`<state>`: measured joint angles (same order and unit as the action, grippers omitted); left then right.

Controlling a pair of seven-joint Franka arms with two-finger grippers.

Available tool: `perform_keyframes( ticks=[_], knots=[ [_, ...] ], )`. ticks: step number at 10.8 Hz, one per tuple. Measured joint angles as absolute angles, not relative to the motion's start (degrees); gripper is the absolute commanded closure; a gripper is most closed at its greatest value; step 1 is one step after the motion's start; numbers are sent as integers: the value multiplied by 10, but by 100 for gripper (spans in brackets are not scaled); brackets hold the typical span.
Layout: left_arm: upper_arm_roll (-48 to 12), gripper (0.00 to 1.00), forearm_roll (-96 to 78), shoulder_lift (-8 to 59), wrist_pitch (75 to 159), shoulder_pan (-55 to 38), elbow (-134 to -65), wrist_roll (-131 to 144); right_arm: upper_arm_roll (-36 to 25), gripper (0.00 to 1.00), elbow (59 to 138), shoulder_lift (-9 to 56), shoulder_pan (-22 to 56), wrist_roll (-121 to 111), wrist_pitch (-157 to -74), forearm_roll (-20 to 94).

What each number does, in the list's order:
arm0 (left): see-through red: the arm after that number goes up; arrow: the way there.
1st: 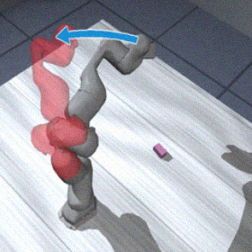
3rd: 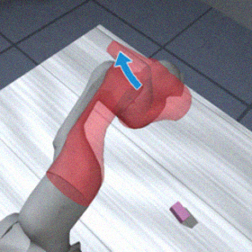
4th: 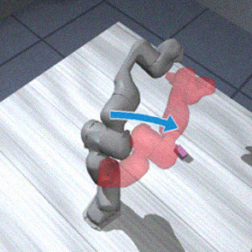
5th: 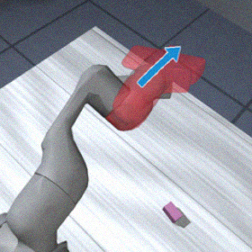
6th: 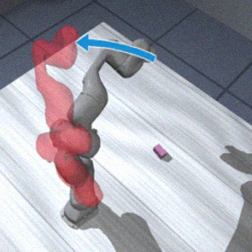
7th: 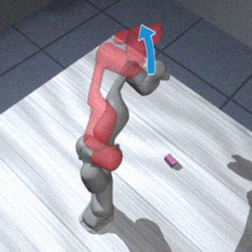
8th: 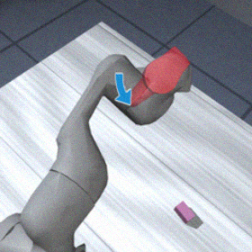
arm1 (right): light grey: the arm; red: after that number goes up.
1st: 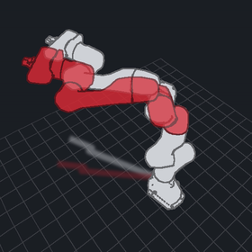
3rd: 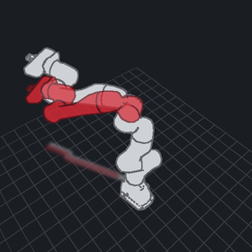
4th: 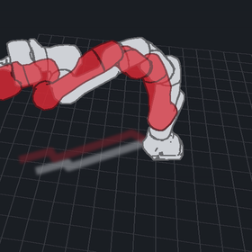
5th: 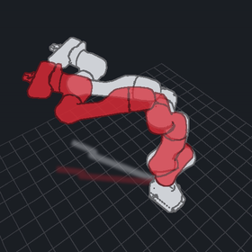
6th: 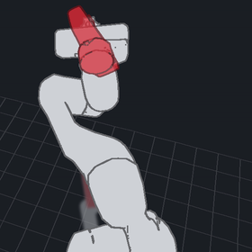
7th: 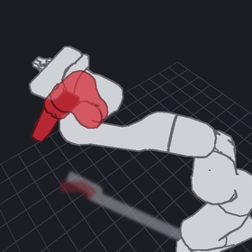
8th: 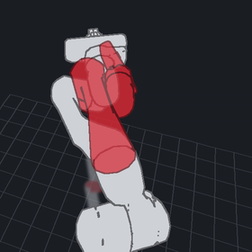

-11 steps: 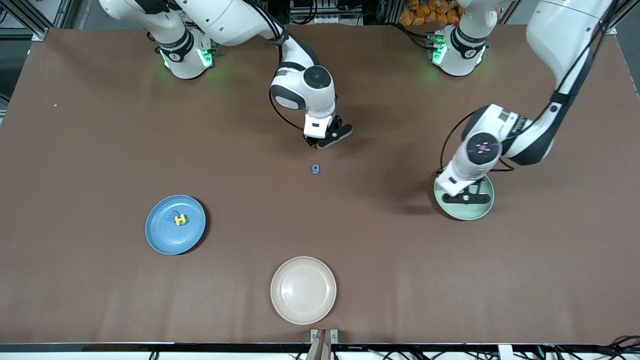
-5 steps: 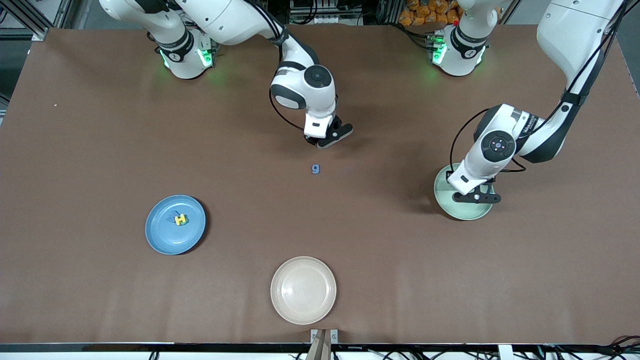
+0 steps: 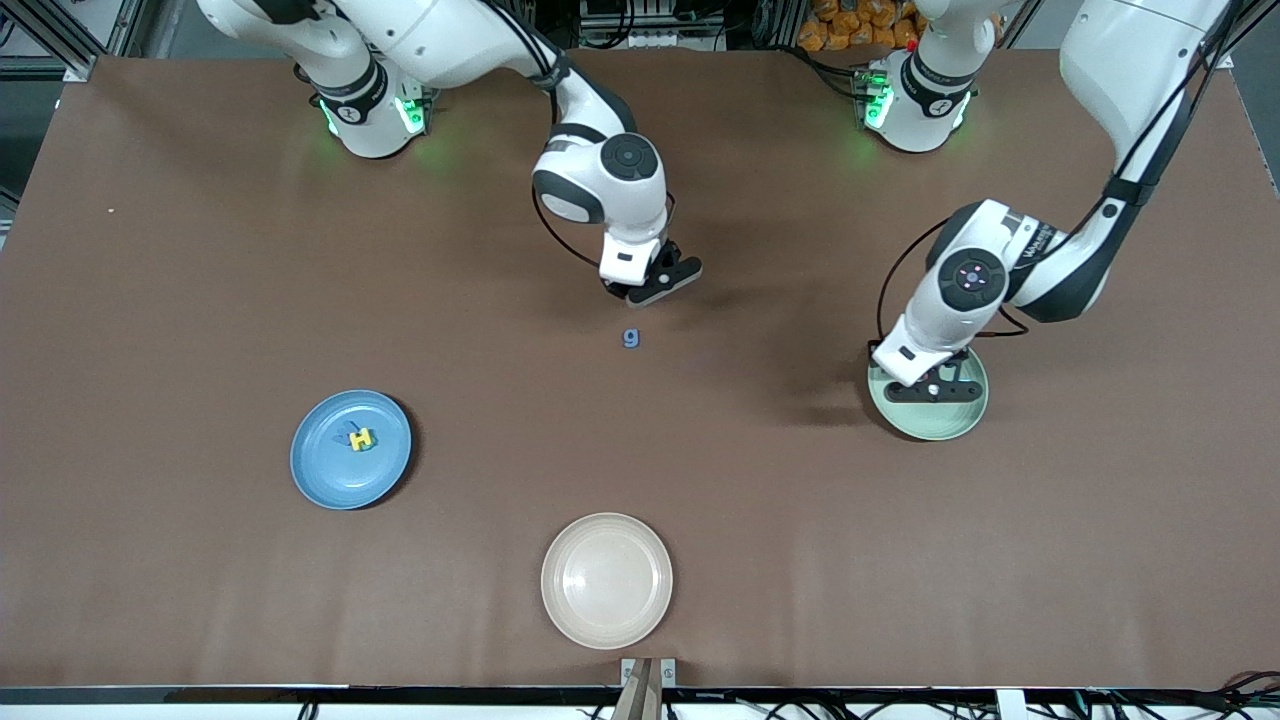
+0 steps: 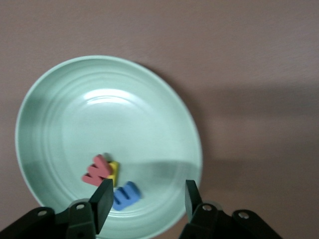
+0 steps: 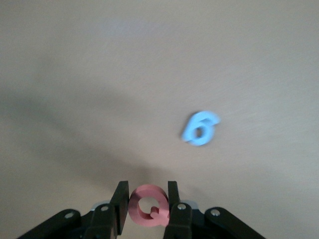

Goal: Sort uppercase to blue plate, lowercase to green plate
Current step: 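Place the Q on the blue plate while the left gripper reaches the 6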

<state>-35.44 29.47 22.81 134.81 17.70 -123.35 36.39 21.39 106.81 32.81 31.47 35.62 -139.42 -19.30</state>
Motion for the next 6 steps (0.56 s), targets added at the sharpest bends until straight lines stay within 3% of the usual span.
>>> perform_keyframes(
  ticks=[6],
  knots=[
    [-395,35,279,233,1349,145,-1212,495,207,100,1054,243,113,61,-1259,-109]
  ],
)
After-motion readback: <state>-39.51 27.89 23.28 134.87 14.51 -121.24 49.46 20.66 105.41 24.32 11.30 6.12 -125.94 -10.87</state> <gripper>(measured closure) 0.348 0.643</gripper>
